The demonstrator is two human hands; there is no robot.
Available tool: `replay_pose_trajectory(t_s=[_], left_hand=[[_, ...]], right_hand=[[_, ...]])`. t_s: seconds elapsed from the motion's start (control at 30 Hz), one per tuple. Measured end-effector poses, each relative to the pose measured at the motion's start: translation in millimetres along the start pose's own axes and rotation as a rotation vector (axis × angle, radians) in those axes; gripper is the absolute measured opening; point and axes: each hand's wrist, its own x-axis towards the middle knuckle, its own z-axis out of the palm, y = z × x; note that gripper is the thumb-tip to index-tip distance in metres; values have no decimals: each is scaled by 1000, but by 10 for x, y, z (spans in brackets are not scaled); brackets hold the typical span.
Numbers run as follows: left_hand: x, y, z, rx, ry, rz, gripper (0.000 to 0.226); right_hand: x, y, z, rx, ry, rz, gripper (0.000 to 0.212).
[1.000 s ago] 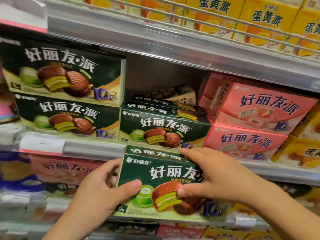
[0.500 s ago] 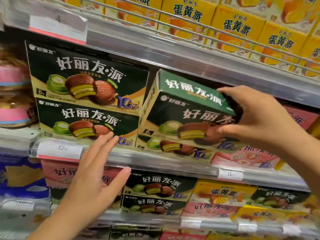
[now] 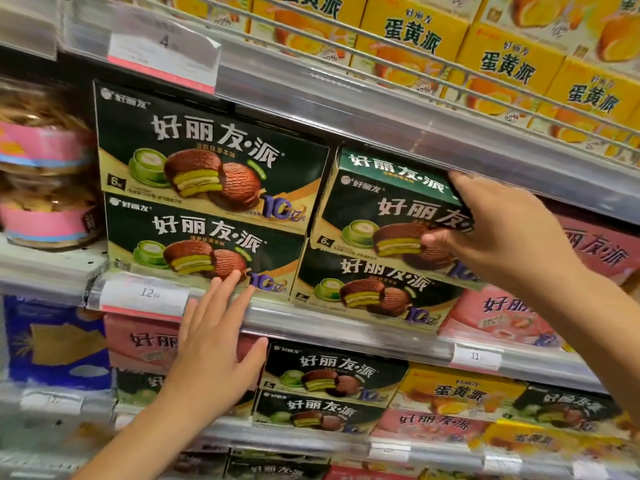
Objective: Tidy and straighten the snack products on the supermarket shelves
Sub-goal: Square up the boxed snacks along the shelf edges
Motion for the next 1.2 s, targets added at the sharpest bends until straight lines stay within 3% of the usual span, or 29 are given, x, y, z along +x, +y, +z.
replay_pose_trajectory(t_s=[0.3, 0.6, 0.7, 0.97, 1.1, 1.2], left_hand=[[-48, -50, 107, 8, -21, 18, 78], [-66, -128, 153, 126, -38, 36, 82], [-63, -140, 158, 133, -40, 42, 83], [-59, -179, 178, 159, -50, 59, 85], [-68, -181, 190, 189, -46, 57, 85], [-69, -178, 188, 174, -51, 56, 86]], right_hand=[[350, 16, 156, -21, -96, 67, 58], [502, 47, 288, 66, -125, 93, 48], [496, 48, 279, 82, -109, 80, 35], [455, -6, 218, 65, -117, 75, 34], [444, 13, 256, 24, -72, 77, 43], [423, 35, 326, 62, -76, 107, 67]])
